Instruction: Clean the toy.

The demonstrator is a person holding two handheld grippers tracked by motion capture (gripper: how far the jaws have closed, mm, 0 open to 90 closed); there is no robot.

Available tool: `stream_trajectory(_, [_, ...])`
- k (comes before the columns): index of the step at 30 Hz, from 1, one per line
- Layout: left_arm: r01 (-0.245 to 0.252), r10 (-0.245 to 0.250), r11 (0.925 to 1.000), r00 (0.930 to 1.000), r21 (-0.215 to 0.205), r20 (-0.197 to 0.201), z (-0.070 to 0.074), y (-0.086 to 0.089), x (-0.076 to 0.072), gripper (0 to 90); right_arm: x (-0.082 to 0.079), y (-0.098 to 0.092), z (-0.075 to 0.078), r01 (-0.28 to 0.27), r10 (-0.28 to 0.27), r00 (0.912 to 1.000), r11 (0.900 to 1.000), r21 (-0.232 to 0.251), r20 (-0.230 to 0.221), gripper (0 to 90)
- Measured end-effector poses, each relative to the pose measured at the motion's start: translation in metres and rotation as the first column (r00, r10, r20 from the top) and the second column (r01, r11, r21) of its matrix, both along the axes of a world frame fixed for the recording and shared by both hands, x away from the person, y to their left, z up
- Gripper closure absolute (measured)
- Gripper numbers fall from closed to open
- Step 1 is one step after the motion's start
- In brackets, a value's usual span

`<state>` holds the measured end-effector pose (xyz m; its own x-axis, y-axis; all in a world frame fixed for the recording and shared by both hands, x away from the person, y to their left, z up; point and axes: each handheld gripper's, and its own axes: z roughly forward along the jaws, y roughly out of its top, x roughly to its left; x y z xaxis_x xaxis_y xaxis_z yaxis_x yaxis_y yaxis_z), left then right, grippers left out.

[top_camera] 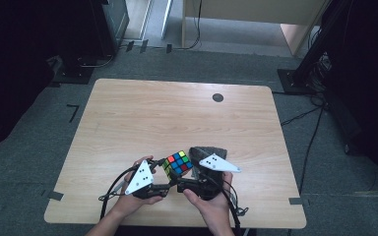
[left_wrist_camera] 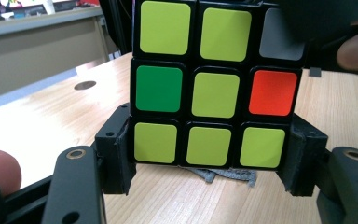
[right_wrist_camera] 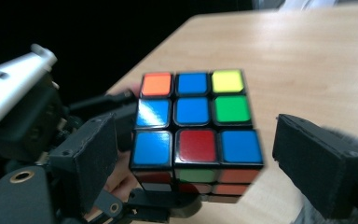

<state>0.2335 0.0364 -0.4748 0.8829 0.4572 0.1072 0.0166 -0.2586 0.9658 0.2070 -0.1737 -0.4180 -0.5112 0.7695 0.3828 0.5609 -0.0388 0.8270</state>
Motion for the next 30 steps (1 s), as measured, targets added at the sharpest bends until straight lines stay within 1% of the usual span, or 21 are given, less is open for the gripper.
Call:
stream_trajectory(2, [0.007,-0.007,1.0000,0.9999,0.000,0.015,0.000,-0.001,-0.002,33.9,-0.001,0.002,-0.003,0.012,-0.012,0.9999,1.000,0.004,-0.006,24.2])
stream_trajectory(3, [0.002,-0.003,1.0000,0.9998,0.009,0.018,0.001,-0.003,-0.003,33.9,-0.001,0.002,-0.004,0.021,-0.021,0.9998,1.000,0.001,-0.004,26.7])
stream_trajectory(4, [-0.004,0.004,0.9999,0.9998,0.015,0.020,0.000,-0.003,-0.003,33.9,-0.002,0.002,-0.004,0.022,-0.022,0.9997,1.000,0.015,-0.008,32.1])
stream_trajectory(7, [-0.011,0.010,0.9996,0.9998,0.026,0.016,0.001,-0.004,-0.004,33.6,-0.005,0.004,-0.004,0.039,-0.039,0.9992,0.999,-0.011,0.009,33.5])
stream_trajectory(8, [-0.021,0.020,0.9992,0.9995,0.033,0.025,0.001,-0.005,-0.005,33.4,-0.005,0.004,-0.004,0.045,-0.045,0.9990,0.999,-0.013,0.009,34.0])
stream_trajectory(9, [-0.029,0.027,0.9985,0.9988,0.046,0.042,0.001,-0.007,-0.006,32.7,-0.005,0.004,-0.004,0.048,-0.048,0.9988,0.999,-0.018,0.008,34.2])
stream_trajectory(10, [-0.038,0.035,0.9978,0.9977,0.053,0.059,0.002,-0.009,-0.008,31.4,-0.005,0.005,-0.005,0.054,-0.053,0.9985,0.998,-0.034,0.007,34.4])
stream_trajectory(13, [-0.053,0.049,0.9973,0.9957,0.052,0.079,0.007,-0.012,-0.011,25.7,-0.004,0.009,-0.010,0.057,-0.058,0.9983,0.996,-0.074,-0.010,34.5])
stream_trajectory(14, [-0.058,0.053,0.9965,0.9953,0.059,0.080,0.008,-0.012,-0.011,25.9,-0.004,0.010,-0.011,0.057,-0.058,0.9982,0.995,-0.081,-0.017,34.5])
stream_trajectory(15, [-0.047,0.042,0.9965,0.9963,0.069,0.076,0.008,-0.012,-0.011,27.7,-0.004,0.012,-0.013,0.052,-0.054,0.9983,0.995,-0.084,-0.019,34.5])
stream_trajectory(16, [-0.043,0.038,0.9963,0.9965,0.074,0.074,0.007,-0.013,-0.011,31.4,-0.005,0.013,-0.013,0.050,-0.052,0.9985,0.995,-0.086,-0.019,34.4])
stream_trajectory(17, [-0.041,0.036,0.9961,0.9969,0.078,0.071,0.007,-0.012,-0.011,31.2,-0.005,0.014,-0.013,0.052,-0.054,0.9984,0.994,-0.093,-0.017,34.4])
stream_trajectory(18, [-0.037,0.032,0.9964,0.9977,0.076,0.060,0.007,-0.012,-0.010,31.7,-0.006,0.015,-0.013,0.055,-0.057,0.9983,0.993,-0.106,-0.013,34.4])
stream_trajectory(19, [-0.035,0.031,0.9966,0.9980,0.074,0.056,0.007,-0.011,-0.009,32.3,-0.006,0.015,-0.014,0.056,-0.057,0.9983,0.993,-0.108,-0.012,34.4])
stream_trajectory(21, [-0.037,0.034,0.9973,0.9983,0.063,0.048,0.008,-0.010,-0.009,33.6,-0.005,0.015,-0.014,0.047,-0.049,0.9987,0.994,-0.098,-0.013,34.0])
stream_trajectory(22, [-0.047,0.044,0.9969,0.9980,0.063,0.044,0.008,-0.009,-0.008,34.0,-0.004,0.014,-0.013,0.042,-0.043,0.9991,0.995,-0.093,-0.009,33.2])
stream_trajectory(23, [-0.058,0.056,0.9966,0.9977,0.058,0.039,0.008,-0.008,-0.007,34.0,-0.004,0.012,-0.012,0.035,-0.036,0.9994,0.997,-0.071,-0.004,30.3])
stream_trajectory(25, [-0.078,0.078,0.9963,0.9969,0.036,0.009,0.009,-0.003,-0.003,34.1,-0.003,0.005,-0.007,0.015,-0.015,0.9999,1.000,-0.013,0.008,24.1])
stream_trajectory(26, [-0.095,0.095,0.9952,0.9954,0.023,-0.009,0.010,0.000,0.001,34.2,-0.003,0.002,-0.003,0.022,-0.022,0.9994,1.000,0.008,0.026,22.5])
stream_trajectory(28, [-0.120,0.117,0.9919,0.9900,-0.040,-0.080,0.013,0.010,0.009,34.2,-0.006,-0.006,0.002,0.057,-0.060,0.9958,0.997,0.044,0.069,21.9])
stream_trajectory(30, [-0.146,0.128,0.9824,0.9800,-0.117,-0.153,0.018,0.022,0.018,34.2,-0.008,-0.012,0.000,0.099,-0.106,0.9893,0.992,0.075,0.100,21.9])
